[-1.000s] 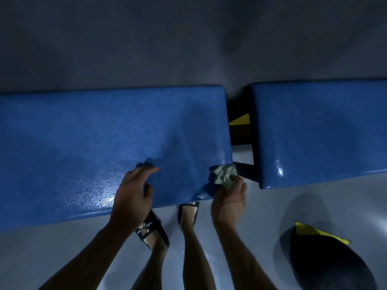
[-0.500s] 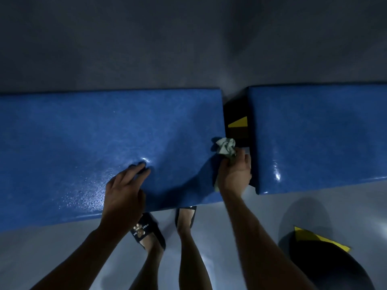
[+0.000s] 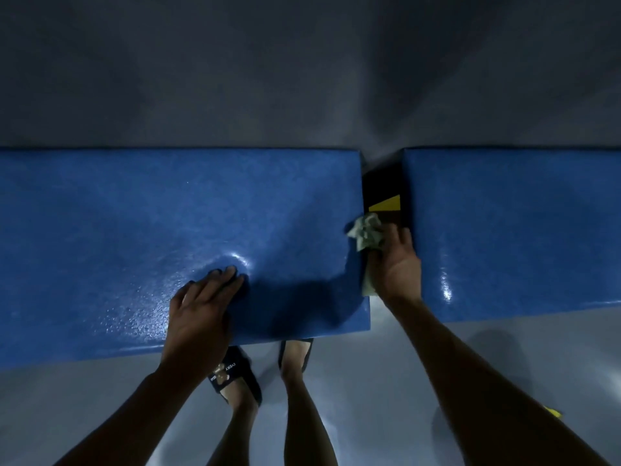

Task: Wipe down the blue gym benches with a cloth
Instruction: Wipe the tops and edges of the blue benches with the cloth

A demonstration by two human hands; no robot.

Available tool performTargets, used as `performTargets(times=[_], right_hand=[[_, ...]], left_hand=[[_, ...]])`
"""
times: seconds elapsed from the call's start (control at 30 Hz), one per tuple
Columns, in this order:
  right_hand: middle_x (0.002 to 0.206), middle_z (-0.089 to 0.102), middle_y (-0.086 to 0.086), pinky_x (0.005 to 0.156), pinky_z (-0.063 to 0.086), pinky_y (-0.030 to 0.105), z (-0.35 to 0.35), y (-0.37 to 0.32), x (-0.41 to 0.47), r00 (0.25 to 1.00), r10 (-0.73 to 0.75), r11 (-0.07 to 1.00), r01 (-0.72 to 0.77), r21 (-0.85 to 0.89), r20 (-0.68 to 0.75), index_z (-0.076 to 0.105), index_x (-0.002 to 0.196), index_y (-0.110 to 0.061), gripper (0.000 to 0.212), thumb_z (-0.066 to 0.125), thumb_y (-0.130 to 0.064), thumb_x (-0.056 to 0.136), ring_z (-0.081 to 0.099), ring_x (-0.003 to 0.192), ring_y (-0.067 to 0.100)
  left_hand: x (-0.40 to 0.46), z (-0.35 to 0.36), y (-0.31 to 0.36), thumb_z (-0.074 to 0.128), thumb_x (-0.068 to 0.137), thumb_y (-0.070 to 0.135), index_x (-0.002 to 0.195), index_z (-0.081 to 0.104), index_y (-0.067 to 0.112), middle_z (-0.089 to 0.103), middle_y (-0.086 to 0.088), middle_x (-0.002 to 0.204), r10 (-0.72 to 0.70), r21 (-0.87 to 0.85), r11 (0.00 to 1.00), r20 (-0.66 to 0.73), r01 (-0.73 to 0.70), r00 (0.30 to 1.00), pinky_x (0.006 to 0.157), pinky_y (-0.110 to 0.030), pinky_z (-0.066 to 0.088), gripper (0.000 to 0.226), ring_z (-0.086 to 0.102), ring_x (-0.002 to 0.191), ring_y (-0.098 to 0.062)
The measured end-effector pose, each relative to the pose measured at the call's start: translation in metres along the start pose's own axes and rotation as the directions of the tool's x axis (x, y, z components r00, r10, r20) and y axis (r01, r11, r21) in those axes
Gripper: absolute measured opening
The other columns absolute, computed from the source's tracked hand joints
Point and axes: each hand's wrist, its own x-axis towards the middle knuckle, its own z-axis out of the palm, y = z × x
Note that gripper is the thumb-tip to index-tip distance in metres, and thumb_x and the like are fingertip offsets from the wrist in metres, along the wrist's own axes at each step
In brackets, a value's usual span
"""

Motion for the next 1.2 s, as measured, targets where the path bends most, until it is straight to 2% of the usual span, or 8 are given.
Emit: performTargets(times=[0.13,0.23,0.37,0.63,0.77,0.9,1.1,1.2], right_hand=[[0.111,0.055,0.018,0.064,0.048,0.041,0.027,-0.058,-0.021,0.982,0.176,0.981,-0.169,0.095,-0.069,0.054,0.117,-0.006,0.037,0.062,-0.015,0.083,0.061,0.082,0.041],[0.099,0.059,0.010,0.048,0.043,0.030,0.055,-0.118,-0.047,0.986,-0.169,0.985,0.169,0.025,-0.014,0.060,0.113,-0.013,0.037,0.059,-0.022,0.077,0.061,0.061,0.028],[0.102,0.058,0.012,0.049,0.049,0.036,0.052,-0.112,-0.026,0.817,-0.555,0.824,0.565,-0.029,0.159,0.059,0.114,-0.016,0.032,0.060,-0.023,0.082,0.062,0.068,0.034],[0.114,0.053,0.017,0.062,0.038,0.034,0.019,-0.076,0.061,0.991,0.065,0.998,-0.067,-0.009,-0.119,0.052,0.122,-0.008,0.037,0.054,-0.016,0.085,0.061,0.085,0.041],[0.098,0.059,0.013,0.053,0.048,0.034,0.065,-0.140,0.019,0.951,-0.307,0.952,0.307,-0.021,-0.027,0.060,0.116,-0.013,0.037,0.057,-0.016,0.079,0.061,0.065,0.031],[0.095,0.057,0.010,0.062,0.050,0.037,0.052,-0.129,0.036,0.718,-0.679,0.712,0.695,-0.104,0.152,0.064,0.111,-0.018,0.029,0.049,-0.019,0.086,0.057,0.074,0.031],[0.125,0.054,0.018,0.084,0.049,0.039,0.003,-0.045,0.123,0.976,-0.180,0.983,0.175,-0.048,-0.119,0.060,0.123,-0.014,0.047,0.041,-0.021,0.080,0.057,0.104,0.039],[0.117,0.058,0.020,0.083,0.045,0.036,0.019,-0.065,0.118,0.975,0.089,0.995,-0.077,0.067,-0.203,0.061,0.122,-0.011,0.044,0.049,-0.017,0.080,0.057,0.102,0.038]], left_hand=[[0.000,0.004,-0.001,0.037,0.077,0.022,0.135,0.056,0.027,0.051,0.006,0.145,-0.019,-0.010,1.000,0.014,0.019,1.000,0.106,-0.043,0.030,0.061,0.046,0.132,-0.021],[0.002,0.003,-0.001,0.038,0.075,0.022,0.131,0.059,0.027,0.054,0.006,0.142,-0.017,-0.015,1.000,-0.001,0.017,1.000,0.105,-0.044,0.033,0.060,0.048,0.129,-0.020],[0.007,0.000,-0.001,0.035,0.072,0.021,0.127,0.062,0.027,0.060,0.005,0.136,-0.036,-0.002,0.999,-0.012,0.036,0.999,0.106,-0.039,0.027,0.062,0.047,0.125,-0.016],[0.006,0.000,-0.012,0.033,0.074,0.019,0.134,0.058,0.030,0.054,0.010,0.141,0.013,0.012,1.000,0.046,-0.014,0.999,0.115,-0.045,0.023,0.065,0.050,0.129,-0.016],[0.007,-0.002,-0.010,0.031,0.073,0.019,0.135,0.056,0.033,0.053,0.013,0.142,-0.017,-0.007,1.000,0.066,0.017,0.998,0.116,-0.046,0.021,0.068,0.049,0.130,-0.013],[0.011,-0.002,-0.010,0.030,0.072,0.020,0.134,0.056,0.036,0.055,0.016,0.139,-0.039,-0.037,0.998,0.076,0.042,0.996,0.115,-0.049,0.022,0.068,0.048,0.127,-0.009],[0.012,0.000,-0.012,0.027,0.071,0.020,0.134,0.056,0.034,0.056,0.016,0.138,-0.053,-0.082,0.995,0.059,0.058,0.997,0.116,-0.048,0.020,0.070,0.043,0.127,-0.005],[0.010,0.001,-0.012,0.027,0.073,0.019,0.136,0.053,0.036,0.054,0.017,0.140,-0.062,-0.100,0.993,0.057,0.067,0.996,0.117,-0.048,0.019,0.070,0.043,0.130,-0.005]])
